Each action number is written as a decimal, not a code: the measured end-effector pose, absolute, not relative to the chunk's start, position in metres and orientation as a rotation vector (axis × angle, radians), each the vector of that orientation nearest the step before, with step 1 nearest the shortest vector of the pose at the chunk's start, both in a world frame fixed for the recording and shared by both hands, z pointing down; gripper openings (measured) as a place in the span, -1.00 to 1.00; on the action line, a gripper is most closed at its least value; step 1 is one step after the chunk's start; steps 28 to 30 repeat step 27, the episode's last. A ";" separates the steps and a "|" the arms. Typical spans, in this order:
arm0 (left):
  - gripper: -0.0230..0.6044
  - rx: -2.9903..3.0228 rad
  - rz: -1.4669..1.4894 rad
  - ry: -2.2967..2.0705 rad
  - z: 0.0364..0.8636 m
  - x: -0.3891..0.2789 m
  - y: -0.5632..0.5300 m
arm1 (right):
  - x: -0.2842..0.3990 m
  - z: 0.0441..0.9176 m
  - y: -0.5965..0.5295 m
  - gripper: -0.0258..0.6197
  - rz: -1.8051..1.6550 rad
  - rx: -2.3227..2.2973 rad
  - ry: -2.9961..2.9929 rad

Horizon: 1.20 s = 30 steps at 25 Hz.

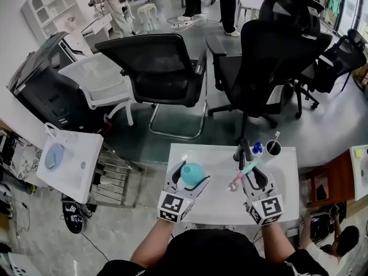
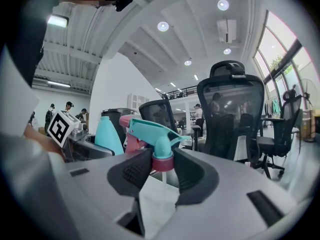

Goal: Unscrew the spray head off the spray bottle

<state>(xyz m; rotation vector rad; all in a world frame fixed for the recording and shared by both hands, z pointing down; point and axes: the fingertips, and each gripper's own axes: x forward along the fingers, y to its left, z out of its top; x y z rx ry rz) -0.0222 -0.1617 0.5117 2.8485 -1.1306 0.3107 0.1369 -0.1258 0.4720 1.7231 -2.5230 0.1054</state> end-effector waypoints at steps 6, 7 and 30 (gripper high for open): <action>0.38 2.851 0.319 -1.131 0.513 -0.020 -0.161 | 0.136 0.470 -0.125 -0.49 0.093 1.710 -2.522; 0.38 2.851 0.320 -1.133 0.513 -0.020 -0.161 | 0.136 0.470 -0.125 -0.49 0.092 1.709 -2.524; 0.38 2.850 0.332 -1.120 0.516 -0.021 -0.156 | 0.133 0.468 -0.123 -0.49 0.093 1.718 -2.526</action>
